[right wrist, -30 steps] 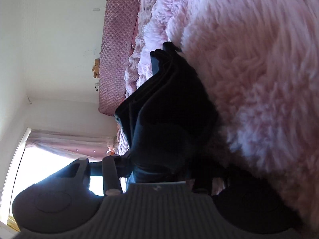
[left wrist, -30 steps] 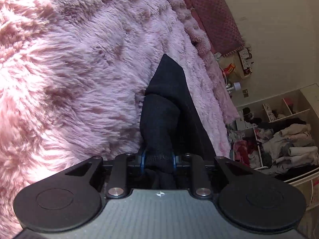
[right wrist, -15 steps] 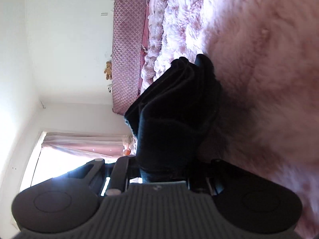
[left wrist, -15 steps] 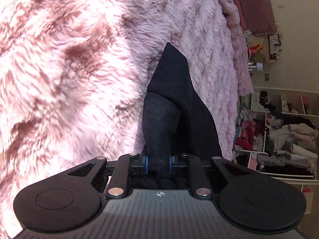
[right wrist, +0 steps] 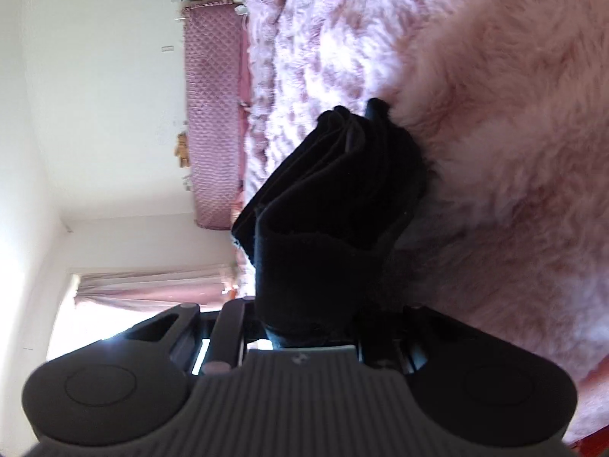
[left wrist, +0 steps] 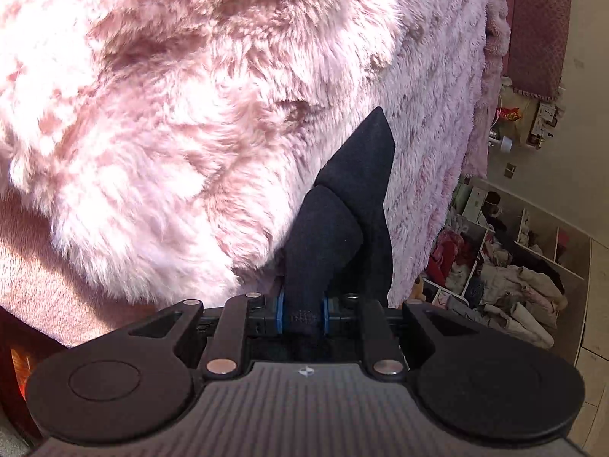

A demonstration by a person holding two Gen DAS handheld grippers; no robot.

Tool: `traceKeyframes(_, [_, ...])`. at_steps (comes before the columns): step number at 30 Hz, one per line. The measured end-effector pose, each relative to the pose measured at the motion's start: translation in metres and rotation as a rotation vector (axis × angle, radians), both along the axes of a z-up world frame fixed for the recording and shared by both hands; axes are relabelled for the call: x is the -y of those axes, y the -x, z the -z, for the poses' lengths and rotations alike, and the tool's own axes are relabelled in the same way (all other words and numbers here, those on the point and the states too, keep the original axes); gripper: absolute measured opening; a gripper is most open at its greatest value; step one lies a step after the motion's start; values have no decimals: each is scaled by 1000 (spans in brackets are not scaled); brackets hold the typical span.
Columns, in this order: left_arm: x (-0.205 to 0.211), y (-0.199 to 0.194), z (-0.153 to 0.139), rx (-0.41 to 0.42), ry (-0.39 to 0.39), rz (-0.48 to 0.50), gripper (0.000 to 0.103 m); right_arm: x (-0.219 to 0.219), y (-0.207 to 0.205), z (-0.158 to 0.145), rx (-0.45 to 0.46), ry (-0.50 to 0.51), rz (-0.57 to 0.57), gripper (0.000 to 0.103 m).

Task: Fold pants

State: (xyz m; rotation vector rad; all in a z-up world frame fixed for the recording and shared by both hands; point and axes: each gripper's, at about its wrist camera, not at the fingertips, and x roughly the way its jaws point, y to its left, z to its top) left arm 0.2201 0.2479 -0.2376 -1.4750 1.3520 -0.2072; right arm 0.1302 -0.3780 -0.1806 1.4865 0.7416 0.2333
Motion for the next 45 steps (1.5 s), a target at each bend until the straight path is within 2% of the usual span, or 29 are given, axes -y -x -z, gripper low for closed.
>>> traceKeyframes(2, [4, 2, 14, -5, -20, 7, 20, 3, 4, 14, -98, 76, -25, 19])
traceKeyframes(4, [5, 6, 25, 24, -26, 4, 24, 6, 6, 14, -155, 185, -46, 26])
traceKeyframes(6, [6, 11, 31, 57, -12, 2, 30, 6, 11, 4, -148, 291, -67, 26])
traceKeyframes(7, [5, 12, 31, 77, -15, 7, 32, 5, 13, -5, -140, 357, -79, 29])
traceKeyframes(9, [5, 17, 22, 148, -67, 36, 35, 0, 17, -29, -117, 528, -99, 38])
traceKeyframes(10, [6, 16, 17, 187, -101, 52, 35, -4, 20, -47, -104, 666, -107, 43])
traceKeyframes(11, [8, 17, 9, 248, -143, 74, 35, -8, 21, -58, -93, 744, -112, 44])
traceKeyframes(13, [16, 17, -1, 340, -204, 123, 37, -16, 25, -84, -31, 881, -112, 44])
traceKeyframes(17, [26, 19, -12, 469, -272, 188, 43, -59, 2, -139, 237, 1091, -214, 44])
traceKeyframes(18, [29, 22, -15, 490, -284, 191, 43, -73, -5, -149, 291, 1110, -253, 46])
traceKeyframes(20, [33, 22, -20, 530, -313, 203, 45, -106, -20, -167, 383, 1145, -339, 58])
traceKeyframes(22, [30, 27, -22, 555, -338, 214, 45, -147, -43, -177, 465, 1182, -428, 58])
traceKeyframes(26, [40, 26, -34, 603, -417, 251, 47, -239, -75, -179, 620, 1119, -692, 58])
traceKeyframes(29, [46, 32, -44, 670, -449, 291, 59, -306, -98, -164, 676, 1043, -900, 58])
traceKeyframes(31, [49, 34, -44, 692, -452, 295, 60, -343, -117, -147, 673, 1016, -1031, 58])
traceKeyframes(35, [53, 35, -42, 708, -448, 315, 58, -391, -166, -100, 545, 995, -1217, 61])
traceKeyframes(38, [55, 34, -44, 720, -453, 330, 57, -407, -186, -71, 501, 1007, -1275, 61])
traceKeyframes(41, [54, 33, -44, 712, -480, 349, 49, -415, -197, -56, 481, 972, -1313, 61])
traceKeyframes(43, [56, 33, -45, 704, -489, 361, 49, -421, -203, -49, 470, 951, -1327, 60])
traceKeyframes(45, [56, 33, -46, 692, -494, 368, 48, -422, -206, -42, 446, 932, -1321, 43])
